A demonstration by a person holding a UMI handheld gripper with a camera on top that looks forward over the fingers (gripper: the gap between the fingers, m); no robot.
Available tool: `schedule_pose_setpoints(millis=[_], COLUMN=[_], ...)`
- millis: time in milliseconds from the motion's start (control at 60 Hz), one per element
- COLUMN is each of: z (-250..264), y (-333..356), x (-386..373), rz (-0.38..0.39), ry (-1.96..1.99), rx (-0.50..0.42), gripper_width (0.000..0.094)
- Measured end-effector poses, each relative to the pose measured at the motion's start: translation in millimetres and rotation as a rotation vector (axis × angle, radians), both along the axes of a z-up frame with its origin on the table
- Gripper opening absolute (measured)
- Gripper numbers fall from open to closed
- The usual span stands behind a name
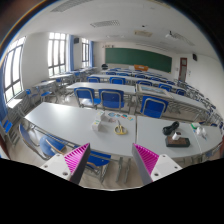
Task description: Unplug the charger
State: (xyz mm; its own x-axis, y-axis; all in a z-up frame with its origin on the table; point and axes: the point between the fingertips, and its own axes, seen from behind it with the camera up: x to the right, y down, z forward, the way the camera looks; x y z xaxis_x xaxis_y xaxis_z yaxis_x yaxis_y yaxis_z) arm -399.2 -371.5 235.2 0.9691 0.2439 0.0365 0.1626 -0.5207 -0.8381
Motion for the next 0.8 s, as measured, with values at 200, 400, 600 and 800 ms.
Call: schedule_pose_setpoints(millis=[200, 400, 600, 800], z=[-30.7, -90.9, -124.6, -149.9], y=[-2.5, 18.4, 106.6, 222.5], x=[23.9, 126.1, 263.7, 355.0], rz=[-0.046, -0.168, -0.310, -0.376], ry=[-0.011, -0.048, -0.085, -0.044], rx=[-0.043, -0.085, -0.024, 0.042], gripper_width=[0.0851, 0.0854, 0.0855, 0.0852])
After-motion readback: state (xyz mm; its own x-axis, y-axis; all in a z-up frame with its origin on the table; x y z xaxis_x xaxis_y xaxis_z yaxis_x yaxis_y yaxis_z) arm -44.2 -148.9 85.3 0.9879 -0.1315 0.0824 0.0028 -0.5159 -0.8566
